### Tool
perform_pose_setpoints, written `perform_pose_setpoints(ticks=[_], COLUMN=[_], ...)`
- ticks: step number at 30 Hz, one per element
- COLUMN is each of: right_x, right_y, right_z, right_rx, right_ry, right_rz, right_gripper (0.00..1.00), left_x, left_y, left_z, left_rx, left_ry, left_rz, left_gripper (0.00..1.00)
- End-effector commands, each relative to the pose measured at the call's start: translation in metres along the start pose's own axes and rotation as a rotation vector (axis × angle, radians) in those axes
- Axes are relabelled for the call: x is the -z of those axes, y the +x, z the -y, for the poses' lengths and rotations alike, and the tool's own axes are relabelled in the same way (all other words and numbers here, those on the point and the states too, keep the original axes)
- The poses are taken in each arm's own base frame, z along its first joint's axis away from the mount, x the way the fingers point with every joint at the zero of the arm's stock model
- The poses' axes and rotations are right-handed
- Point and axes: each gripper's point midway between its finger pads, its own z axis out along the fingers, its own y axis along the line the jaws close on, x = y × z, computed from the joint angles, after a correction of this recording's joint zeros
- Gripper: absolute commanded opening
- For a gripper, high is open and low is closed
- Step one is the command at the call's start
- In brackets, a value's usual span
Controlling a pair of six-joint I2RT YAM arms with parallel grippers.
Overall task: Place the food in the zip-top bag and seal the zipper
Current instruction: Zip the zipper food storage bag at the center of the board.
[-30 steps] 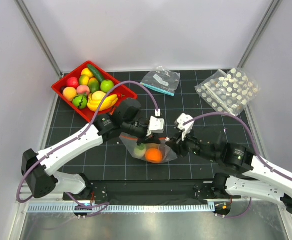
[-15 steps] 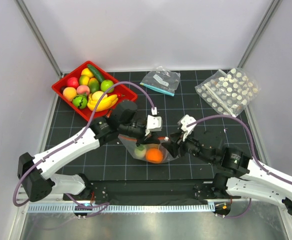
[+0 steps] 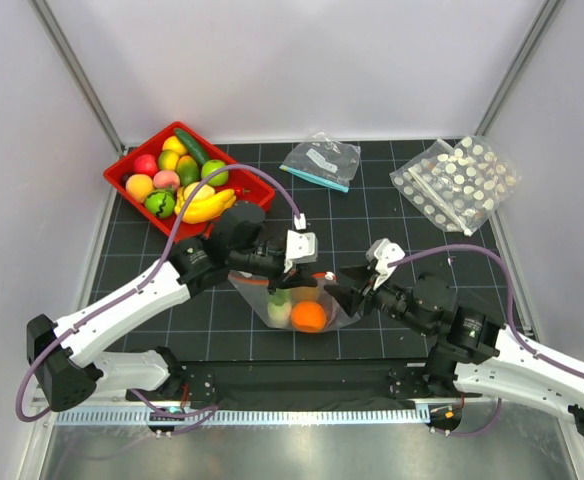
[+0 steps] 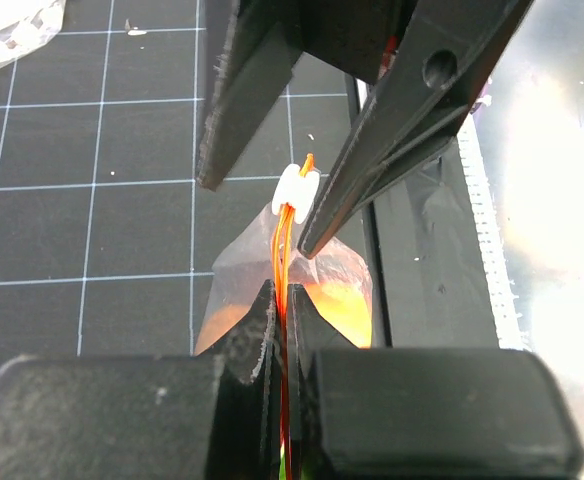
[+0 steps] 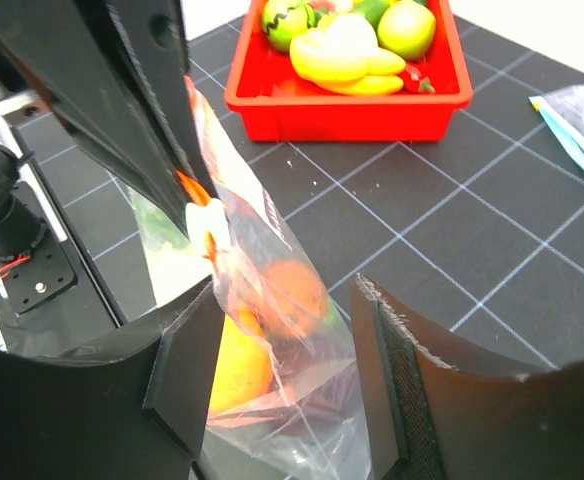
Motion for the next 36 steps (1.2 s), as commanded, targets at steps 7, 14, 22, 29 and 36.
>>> perform_pose_setpoints(ticks=[7, 14, 22, 29, 36], right_x=[0.002, 0.003, 0.004, 0.002, 0.001], right_y=[-0.037, -0.04, -0.041, -0.034, -0.031], right_z=[-0.017, -0.029, -0.031, -0.034, -0.041], right_rx=[0.022, 0.03, 0.032, 0.049, 0.064], right_ry=[-0.092, -0.158, -0.175, -0.19, -0.229], right_rz=[0.111, 0.11, 0.104, 0.069, 0.049], right_gripper=[0.41, 0.28, 0.01, 0.01, 0.01], left_x=[0.003, 0.001, -0.002, 0.003, 0.006], left_y=[-0.018, -0.013, -0.009, -0.026, -0.05], left_z=[-0.001, -0.001, 0.0, 0.004, 0.009], left_rx=[-0.024, -0.013, -0.004, -0.044, -0.045], left_ry=[-0.005, 0.0, 0.013, 0.032, 0.069], left_rz=[0.058, 0.047, 0.037, 0.083, 0.128], left_gripper=[0.0, 0.0, 0.01, 0.42, 0.5])
